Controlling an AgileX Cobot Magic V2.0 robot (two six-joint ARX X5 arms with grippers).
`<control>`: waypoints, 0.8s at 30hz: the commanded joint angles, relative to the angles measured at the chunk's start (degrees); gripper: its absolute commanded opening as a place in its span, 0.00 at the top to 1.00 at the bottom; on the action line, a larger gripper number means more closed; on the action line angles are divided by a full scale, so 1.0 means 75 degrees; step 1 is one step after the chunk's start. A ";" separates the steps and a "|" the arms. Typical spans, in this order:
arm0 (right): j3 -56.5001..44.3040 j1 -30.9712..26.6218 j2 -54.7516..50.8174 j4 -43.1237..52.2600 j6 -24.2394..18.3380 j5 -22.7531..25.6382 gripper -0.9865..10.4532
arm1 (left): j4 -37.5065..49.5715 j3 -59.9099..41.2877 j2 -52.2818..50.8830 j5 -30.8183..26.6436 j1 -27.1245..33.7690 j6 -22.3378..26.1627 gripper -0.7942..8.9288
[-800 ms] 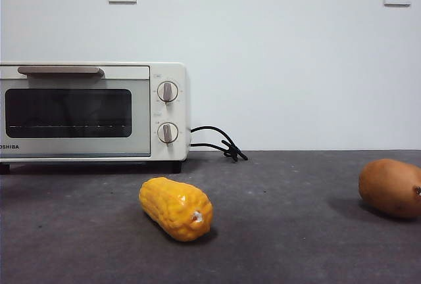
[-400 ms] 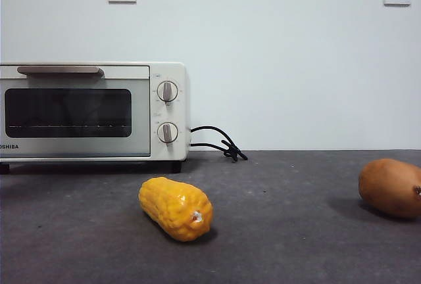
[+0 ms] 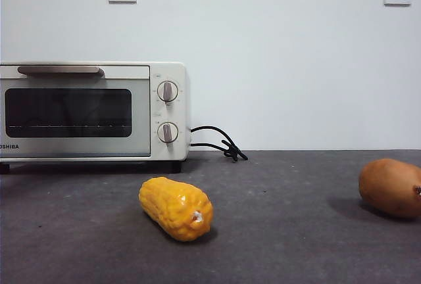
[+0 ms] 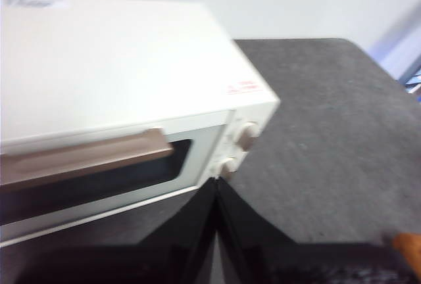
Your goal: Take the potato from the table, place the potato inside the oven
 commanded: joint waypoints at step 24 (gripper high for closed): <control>0.0420 0.0003 0.0361 -0.0478 -0.0079 -0.1105 0.91 | -0.0475 0.2264 0.3826 0.0548 0.0603 -0.0941 0.92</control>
